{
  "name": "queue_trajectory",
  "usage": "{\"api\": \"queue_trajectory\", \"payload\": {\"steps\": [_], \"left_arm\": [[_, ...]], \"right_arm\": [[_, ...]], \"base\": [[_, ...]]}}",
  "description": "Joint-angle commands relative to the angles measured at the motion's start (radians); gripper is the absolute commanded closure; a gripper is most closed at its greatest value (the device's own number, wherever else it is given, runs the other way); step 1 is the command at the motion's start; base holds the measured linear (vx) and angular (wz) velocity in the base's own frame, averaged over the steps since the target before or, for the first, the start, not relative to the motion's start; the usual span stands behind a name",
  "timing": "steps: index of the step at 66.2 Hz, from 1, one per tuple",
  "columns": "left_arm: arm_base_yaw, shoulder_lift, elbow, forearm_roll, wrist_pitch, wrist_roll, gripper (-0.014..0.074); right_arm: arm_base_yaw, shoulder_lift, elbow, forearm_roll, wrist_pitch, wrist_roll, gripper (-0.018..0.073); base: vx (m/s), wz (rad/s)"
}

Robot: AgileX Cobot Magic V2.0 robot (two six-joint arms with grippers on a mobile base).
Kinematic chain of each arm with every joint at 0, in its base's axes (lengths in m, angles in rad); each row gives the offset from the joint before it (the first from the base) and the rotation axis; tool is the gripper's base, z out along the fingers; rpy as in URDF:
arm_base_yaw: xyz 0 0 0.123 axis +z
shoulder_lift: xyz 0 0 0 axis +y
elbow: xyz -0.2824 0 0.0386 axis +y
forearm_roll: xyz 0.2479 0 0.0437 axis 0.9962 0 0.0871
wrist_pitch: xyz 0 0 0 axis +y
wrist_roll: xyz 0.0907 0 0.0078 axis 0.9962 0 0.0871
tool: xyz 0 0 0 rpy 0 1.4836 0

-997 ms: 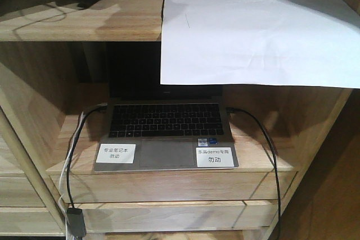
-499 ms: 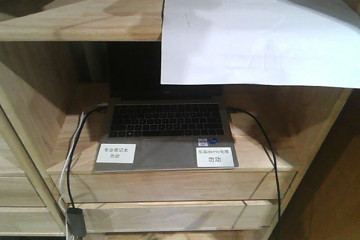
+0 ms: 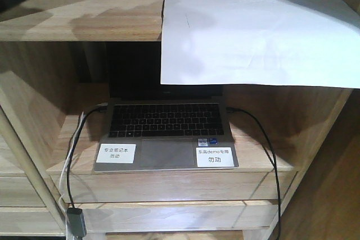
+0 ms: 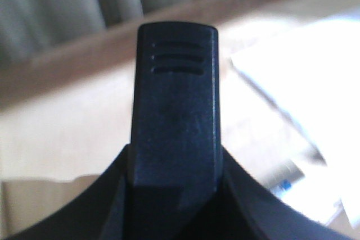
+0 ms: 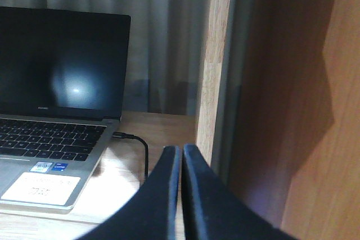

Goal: Grab stapler and paper to desk for stapling

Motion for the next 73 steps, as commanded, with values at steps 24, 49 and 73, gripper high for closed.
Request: {"api": "queue_trajectory", "payload": {"steps": [24,49,73], "left_arm": [[-0.003,-0.505,0.569,-0.008,-0.284,0.020,0.0603],[-0.003,-0.876,1.004,-0.027,-0.353,0.020,0.0603],[-0.003,-1.082,1.193,-0.045,-0.348,0.020,0.0603]], "right_arm": [[-0.002,-0.015,0.003,-0.010,-0.079,-0.005,0.0568],[-0.002,-0.015,0.003,-0.010,-0.079,-0.005,0.0568],[-0.002,-0.015,0.003,-0.010,-0.079,-0.005,0.0568]], "base": [[0.00,0.00],[0.00,0.00],[0.00,0.00]]}}
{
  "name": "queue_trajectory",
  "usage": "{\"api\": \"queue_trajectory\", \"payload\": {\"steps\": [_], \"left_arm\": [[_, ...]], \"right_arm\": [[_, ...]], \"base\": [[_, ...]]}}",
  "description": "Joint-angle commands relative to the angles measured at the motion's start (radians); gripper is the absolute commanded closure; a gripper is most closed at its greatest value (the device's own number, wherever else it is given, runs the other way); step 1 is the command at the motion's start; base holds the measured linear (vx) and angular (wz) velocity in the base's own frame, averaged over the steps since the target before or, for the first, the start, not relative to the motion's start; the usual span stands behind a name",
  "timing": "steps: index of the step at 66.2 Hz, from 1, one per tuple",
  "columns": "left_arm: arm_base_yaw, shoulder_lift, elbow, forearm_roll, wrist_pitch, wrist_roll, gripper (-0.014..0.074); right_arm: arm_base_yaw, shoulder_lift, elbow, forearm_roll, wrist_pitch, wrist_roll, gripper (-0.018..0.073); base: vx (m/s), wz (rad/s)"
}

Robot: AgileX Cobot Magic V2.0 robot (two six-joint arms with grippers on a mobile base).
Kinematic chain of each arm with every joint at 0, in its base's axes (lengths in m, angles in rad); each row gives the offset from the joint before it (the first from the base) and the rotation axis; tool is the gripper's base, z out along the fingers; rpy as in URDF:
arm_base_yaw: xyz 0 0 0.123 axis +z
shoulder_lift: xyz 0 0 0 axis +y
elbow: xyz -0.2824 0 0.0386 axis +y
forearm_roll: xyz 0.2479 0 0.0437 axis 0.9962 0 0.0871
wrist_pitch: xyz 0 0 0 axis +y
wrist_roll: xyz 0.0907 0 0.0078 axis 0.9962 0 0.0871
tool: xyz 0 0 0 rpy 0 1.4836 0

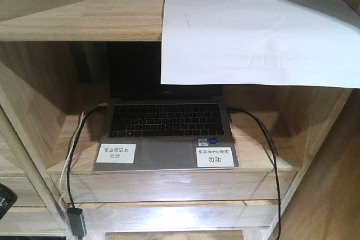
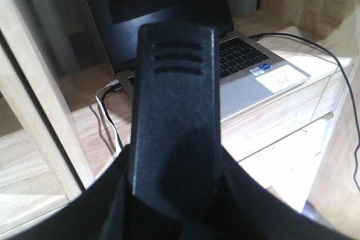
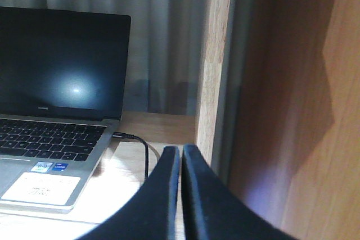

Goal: Grab stapler and paper to desk for stapling

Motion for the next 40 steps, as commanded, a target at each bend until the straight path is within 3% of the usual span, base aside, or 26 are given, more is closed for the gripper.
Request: {"api": "queue_trajectory", "payload": {"steps": [1,40], "left_arm": [[-0.003,0.000,-0.025,-0.017,-0.117,-0.001,0.0603],[-0.003,0.002,-0.025,-0.016,-0.118,-0.001,0.0603]], "right_arm": [[-0.002,-0.015,0.003,-0.010,-0.079,-0.005,0.0568],[-0.002,-0.014,0.002,-0.010,-0.079,-0.005,0.0568]], "base": [[0.00,0.00],[0.00,0.00]]}}
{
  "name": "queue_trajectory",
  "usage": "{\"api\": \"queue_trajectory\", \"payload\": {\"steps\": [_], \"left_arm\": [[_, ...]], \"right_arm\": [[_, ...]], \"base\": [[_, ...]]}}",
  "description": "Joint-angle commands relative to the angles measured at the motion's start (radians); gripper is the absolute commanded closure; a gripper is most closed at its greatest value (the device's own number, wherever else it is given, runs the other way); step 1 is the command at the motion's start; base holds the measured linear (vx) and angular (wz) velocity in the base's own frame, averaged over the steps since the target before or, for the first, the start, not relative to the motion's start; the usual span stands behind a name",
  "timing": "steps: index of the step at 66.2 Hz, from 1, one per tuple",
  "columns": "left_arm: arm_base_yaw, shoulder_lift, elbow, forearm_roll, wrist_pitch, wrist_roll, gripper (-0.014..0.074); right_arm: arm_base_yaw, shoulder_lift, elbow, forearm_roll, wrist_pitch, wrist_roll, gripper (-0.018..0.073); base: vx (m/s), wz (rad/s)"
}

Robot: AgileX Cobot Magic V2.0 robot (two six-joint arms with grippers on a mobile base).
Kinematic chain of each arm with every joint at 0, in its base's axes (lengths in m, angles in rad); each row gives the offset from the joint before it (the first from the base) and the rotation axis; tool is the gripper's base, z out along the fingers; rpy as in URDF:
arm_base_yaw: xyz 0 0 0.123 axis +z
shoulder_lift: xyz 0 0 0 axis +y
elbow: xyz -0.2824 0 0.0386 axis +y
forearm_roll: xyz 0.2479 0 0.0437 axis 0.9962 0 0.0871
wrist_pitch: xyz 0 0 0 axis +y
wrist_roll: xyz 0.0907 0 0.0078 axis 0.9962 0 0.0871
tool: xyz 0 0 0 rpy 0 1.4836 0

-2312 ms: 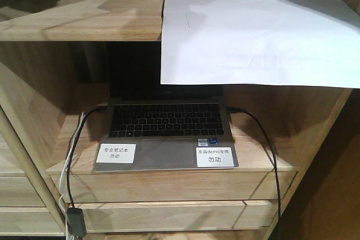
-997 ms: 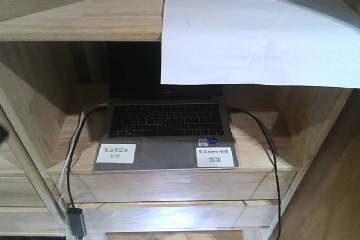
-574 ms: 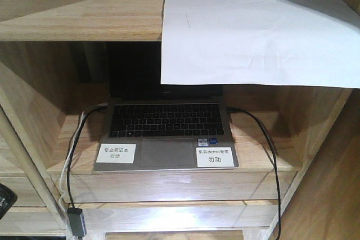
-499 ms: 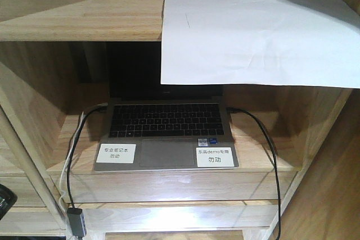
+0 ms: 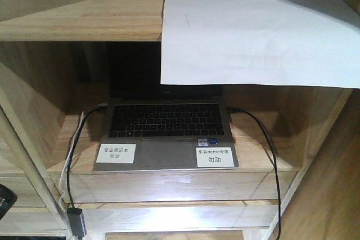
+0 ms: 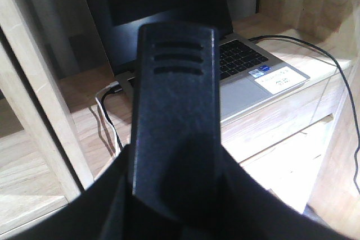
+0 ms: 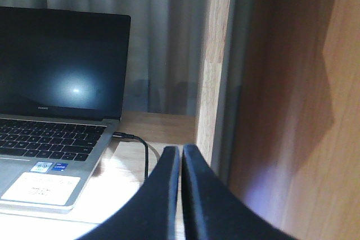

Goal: Grab stapler and paper to desk for stapling

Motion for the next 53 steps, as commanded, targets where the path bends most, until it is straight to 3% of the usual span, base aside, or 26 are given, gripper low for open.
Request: {"api": "queue_trajectory", "payload": {"steps": [1,43,48,53], "left_arm": [[-0.003,0.011,-0.028,-0.016,-0.117,-0.001,0.0603],[-0.003,0.011,-0.028,-0.014,-0.117,-0.001,0.0603],[-0.003,0.011,-0.028,-0.014,-0.117,-0.001,0.0603],[-0.003,0.011,-0.028,-0.014,-0.117,-0.001,0.0603]], "right_arm": [[-0.002,-0.014,0.002,-0.010,-0.079,-0.005,0.0568],[-0.002,-0.014,0.003,-0.010,-0.100,-0.002,0.0568],[-0.002,-0.014,0.003,0.021,-0.141,0.081,0.0568],[-0.002,-0.014,0.003,0.041,-0.188,0.267,0.0568]], "base": [[0.00,0.00],[0.00,0.00],[0.00,0.00],[0.00,0.00]]}}
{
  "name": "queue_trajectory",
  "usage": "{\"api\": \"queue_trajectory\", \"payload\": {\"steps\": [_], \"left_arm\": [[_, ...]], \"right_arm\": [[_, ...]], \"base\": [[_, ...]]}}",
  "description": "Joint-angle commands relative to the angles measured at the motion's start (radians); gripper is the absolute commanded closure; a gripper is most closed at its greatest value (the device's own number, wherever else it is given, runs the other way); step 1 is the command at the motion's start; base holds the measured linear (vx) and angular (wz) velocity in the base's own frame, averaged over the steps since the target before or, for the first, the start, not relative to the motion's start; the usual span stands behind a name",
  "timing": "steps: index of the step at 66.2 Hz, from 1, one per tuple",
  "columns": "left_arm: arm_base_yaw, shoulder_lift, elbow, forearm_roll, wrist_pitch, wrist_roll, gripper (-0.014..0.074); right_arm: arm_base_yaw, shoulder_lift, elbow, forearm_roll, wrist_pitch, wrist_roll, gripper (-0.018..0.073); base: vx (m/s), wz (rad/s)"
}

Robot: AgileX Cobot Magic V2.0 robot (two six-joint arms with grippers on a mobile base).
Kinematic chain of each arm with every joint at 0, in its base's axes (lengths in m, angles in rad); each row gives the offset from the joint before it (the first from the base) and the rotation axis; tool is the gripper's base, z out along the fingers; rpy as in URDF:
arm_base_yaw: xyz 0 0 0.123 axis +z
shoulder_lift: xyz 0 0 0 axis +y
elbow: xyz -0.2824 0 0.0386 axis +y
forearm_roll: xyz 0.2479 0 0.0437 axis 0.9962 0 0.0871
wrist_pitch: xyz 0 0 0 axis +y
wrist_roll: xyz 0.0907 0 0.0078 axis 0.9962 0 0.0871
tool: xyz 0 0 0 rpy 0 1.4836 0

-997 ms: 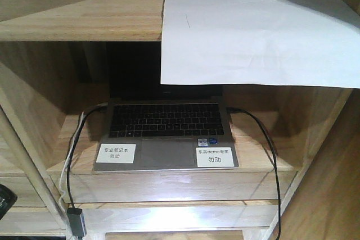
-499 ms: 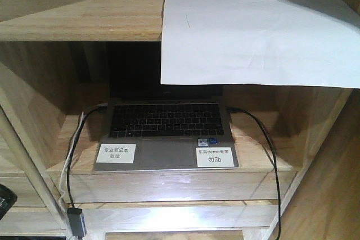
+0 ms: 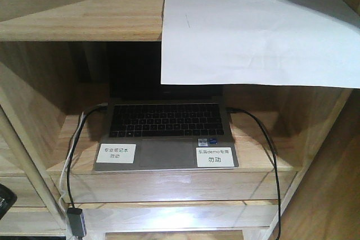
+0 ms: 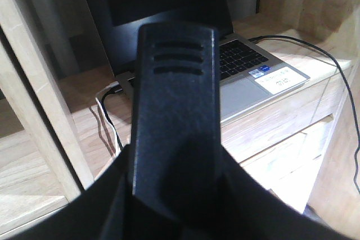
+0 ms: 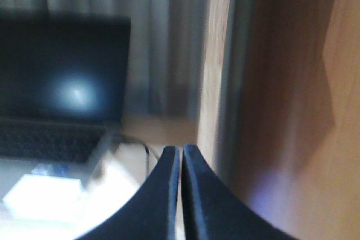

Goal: Grab stapler and paper to desk for stapling

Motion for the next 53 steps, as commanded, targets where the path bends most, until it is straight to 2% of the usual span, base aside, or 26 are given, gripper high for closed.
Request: {"api": "queue_trajectory", "payload": {"steps": [1,10,15,22,27,33,37,46,53], "left_arm": [[-0.003,0.011,-0.028,-0.014,-0.117,-0.001,0.0603],[-0.003,0.011,-0.028,-0.014,-0.117,-0.001,0.0603],[-0.003,0.011,-0.028,-0.014,-0.117,-0.001,0.0603],[-0.003,0.011,-0.028,-0.014,-0.117,-0.001,0.0603],[-0.003,0.011,-0.028,-0.014,-0.117,-0.001,0.0603],[-0.003,0.011,-0.028,-0.014,-0.117,-0.001,0.0603],[-0.003,0.011,-0.028,-0.014,-0.117,-0.001,0.0603],[-0.003,0.011,-0.028,-0.013,-0.117,-0.001,0.0603],[-0.003,0.011,-0.028,-0.013,-0.117,-0.001,0.0603]], "right_arm": [[-0.002,-0.014,0.003,0.018,-0.146,0.236,0.0568],[-0.002,-0.014,0.003,-0.042,-0.191,0.651,0.0568],[-0.002,-0.014,0.003,-0.117,-0.187,0.825,0.0568],[-0.002,-0.014,0.003,-0.217,-0.165,1.010,0.0567],[-0.002,-0.014,0.003,-0.248,-0.165,1.125,0.0557],[0.002,0.007,0.002,-0.279,-0.200,1.195,0.0507],[0.014,0.063,0.002,-0.286,-0.288,1.206,0.0443],[0.080,0.309,0.001,-0.262,-0.612,1.206,0.0201],[0.087,0.577,0.001,-0.258,-0.914,1.202,0.0038]], "base": [[0.00,0.00],[0.00,0.00],[0.00,0.00],[0.00,0.00],[0.00,0.00],[0.00,0.00],[0.00,0.00],[0.00,0.00],[0.00,0.00]]}}
